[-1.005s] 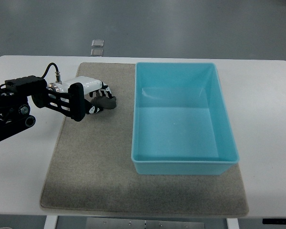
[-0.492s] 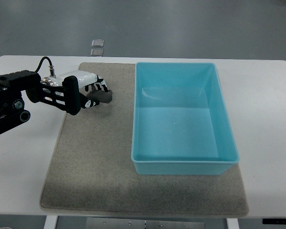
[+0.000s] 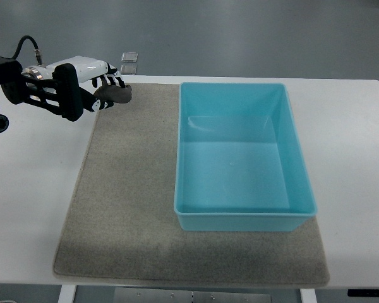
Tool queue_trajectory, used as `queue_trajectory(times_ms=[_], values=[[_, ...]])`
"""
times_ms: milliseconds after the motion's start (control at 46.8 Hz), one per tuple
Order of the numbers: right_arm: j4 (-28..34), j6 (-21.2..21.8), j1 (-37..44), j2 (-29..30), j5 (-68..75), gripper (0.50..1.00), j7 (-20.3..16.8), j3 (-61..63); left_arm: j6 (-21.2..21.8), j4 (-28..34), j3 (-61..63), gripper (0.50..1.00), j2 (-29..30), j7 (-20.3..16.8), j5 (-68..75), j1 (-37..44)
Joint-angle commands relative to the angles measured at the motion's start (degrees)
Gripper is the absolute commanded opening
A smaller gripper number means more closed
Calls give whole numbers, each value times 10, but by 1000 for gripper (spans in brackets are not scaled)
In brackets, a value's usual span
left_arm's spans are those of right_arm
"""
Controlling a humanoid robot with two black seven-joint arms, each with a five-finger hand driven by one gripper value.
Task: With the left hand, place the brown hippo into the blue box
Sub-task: 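Lift the hippo off the mat with the left hand, then carry the hippo over the blue box and open the left hand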
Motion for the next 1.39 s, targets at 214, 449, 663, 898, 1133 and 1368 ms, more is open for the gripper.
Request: queue_trajectory(times_ms=[214,449,663,898,1133,1368], values=[[0,0,0,0,0,936,0,0,-56,-75,0,500,32,-9,-37,-79],[0,0,0,0,0,936,0,0,-90,-104,1,500,-23,-9,-40,-116],[0,0,0,0,0,936,0,0,-98,-79,13,500,-125,-4,-39,-126],[0,0,0,0,0,936,0,0,-97,-15,37,500,-238,3,-30,-125],[0,0,0,0,0,936,0,0,-97,44,44,500,-298,3,-21,-100],[0,0,0,0,0,936,0,0,-90,50,59,500,-310,3,13,-83]])
